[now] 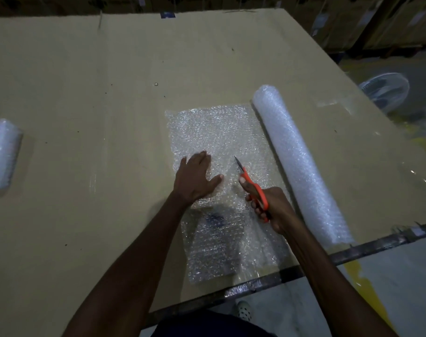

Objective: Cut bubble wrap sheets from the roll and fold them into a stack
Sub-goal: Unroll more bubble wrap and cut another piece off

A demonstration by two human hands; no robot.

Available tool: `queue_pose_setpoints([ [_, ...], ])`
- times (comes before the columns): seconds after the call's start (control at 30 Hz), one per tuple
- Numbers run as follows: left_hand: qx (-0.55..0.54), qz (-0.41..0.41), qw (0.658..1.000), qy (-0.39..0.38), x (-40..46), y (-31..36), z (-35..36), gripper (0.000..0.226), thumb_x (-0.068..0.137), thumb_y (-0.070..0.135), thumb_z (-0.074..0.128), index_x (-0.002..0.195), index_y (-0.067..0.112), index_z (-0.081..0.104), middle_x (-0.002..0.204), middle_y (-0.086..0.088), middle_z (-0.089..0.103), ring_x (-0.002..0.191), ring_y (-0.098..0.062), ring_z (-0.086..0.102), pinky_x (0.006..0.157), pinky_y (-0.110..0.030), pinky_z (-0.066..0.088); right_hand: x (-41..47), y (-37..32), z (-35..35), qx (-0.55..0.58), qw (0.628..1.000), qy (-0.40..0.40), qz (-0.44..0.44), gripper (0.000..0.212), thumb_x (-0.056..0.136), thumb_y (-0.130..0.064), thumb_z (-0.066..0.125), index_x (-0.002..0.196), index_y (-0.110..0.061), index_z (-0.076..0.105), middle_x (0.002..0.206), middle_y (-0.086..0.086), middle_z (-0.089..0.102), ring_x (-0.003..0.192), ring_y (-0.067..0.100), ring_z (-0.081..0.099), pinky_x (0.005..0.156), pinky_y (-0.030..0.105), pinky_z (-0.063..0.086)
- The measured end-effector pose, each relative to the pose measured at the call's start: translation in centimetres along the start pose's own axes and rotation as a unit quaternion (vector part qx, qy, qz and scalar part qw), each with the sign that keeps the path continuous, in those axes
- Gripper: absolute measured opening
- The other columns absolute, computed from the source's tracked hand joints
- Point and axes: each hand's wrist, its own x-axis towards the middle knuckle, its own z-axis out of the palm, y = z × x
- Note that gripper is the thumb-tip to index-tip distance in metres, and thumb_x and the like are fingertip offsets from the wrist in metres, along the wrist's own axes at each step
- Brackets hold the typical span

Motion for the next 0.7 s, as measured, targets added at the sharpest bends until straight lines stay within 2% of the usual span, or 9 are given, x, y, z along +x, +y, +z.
queue_pose_setpoints([
  [0.07,-0.004,0.007,0.999,0.036,1.4,-1.0,-0.7,0.069,0.086,0.068,0.042,0.119,0.012,0.064,0.125,-0.009,0.064,0.117,-0.030,0.058,0.102,-0.045,0.040,-0.3,0.4,-0.3,0.004,1.000,-0.005,0.004,0.062,0.069,-0.060,0.085,0.081,-0.001,0.073,0.054,0.007,0.055,0.039,0.013,0.041,0.038,0.019,0.031],
  [0.1,-0.014,0.001,0.999,0.049,2.0,-1.4,-0.9,0.067,0.085,0.068,0.042,0.113,0.011,0.066,0.117,-0.009,0.067,0.109,-0.030,0.061,0.098,-0.044,0.043,-0.4,0.6,-0.5,0.008,1.000,-0.009,0.003,0.063,0.068,-0.060,0.085,0.082,0.000,0.072,0.054,0.007,0.055,0.038,0.014,0.041,0.039,0.019,0.030],
  [0.17,-0.024,-0.014,0.998,0.054,3.0,-1.9,-1.2,0.069,0.088,0.065,0.045,0.123,0.009,0.063,0.128,-0.013,0.063,0.118,-0.031,0.058,0.103,-0.045,0.042,-0.6,1.0,-0.7,0.011,1.000,-0.014,-0.001,0.064,0.067,-0.060,0.084,0.082,0.001,0.072,0.053,0.008,0.054,0.038,0.015,0.039,0.040,0.020,0.029],
  [0.27,-0.009,-0.032,0.999,0.020,3.9,-2.0,-0.8,0.074,0.098,0.062,0.039,0.147,0.007,0.041,0.158,-0.016,0.034,0.147,-0.032,0.029,0.120,-0.054,0.022,-0.8,0.9,-0.8,0.009,1.000,-0.012,0.002,0.062,0.071,-0.061,0.082,0.082,0.000,0.073,0.053,0.008,0.054,0.041,0.015,0.040,0.040,0.019,0.030],
  [0.37,-0.017,-0.041,0.999,-0.020,4.2,-2.1,-0.2,0.081,0.101,0.064,0.028,0.156,0.005,0.023,0.166,-0.015,0.013,0.154,-0.029,0.009,0.123,-0.051,0.006,-0.7,0.5,-0.5,0.011,1.000,-0.008,0.008,0.061,0.074,-0.059,0.080,0.085,0.000,0.073,0.053,0.005,0.055,0.040,0.013,0.042,0.039,0.018,0.031],
  [0.57,-0.009,-0.033,0.999,-0.022,4.1,-2.8,0.5,0.088,0.098,0.070,0.017,0.158,0.006,0.016,0.167,-0.012,0.007,0.155,-0.025,0.005,0.124,-0.048,0.004,-0.8,1.2,-0.5,0.010,1.000,0.002,0.009,0.066,0.069,-0.055,0.084,0.085,0.008,0.073,0.048,0.007,0.053,0.036,0.013,0.039,0.036,0.018,0.028],
  [0.7,-0.001,-0.029,0.999,-0.018,4.1,-2.9,0.6,0.091,0.096,0.071,0.011,0.158,0.005,0.017,0.167,-0.012,0.008,0.154,-0.025,0.006,0.124,-0.049,0.005,-0.8,0.8,-0.2,0.023,1.000,0.001,0.012,0.059,0.072,-0.053,0.084,0.081,0.004,0.072,0.048,0.006,0.054,0.035,0.012,0.041,0.035,0.017,0.029],
])
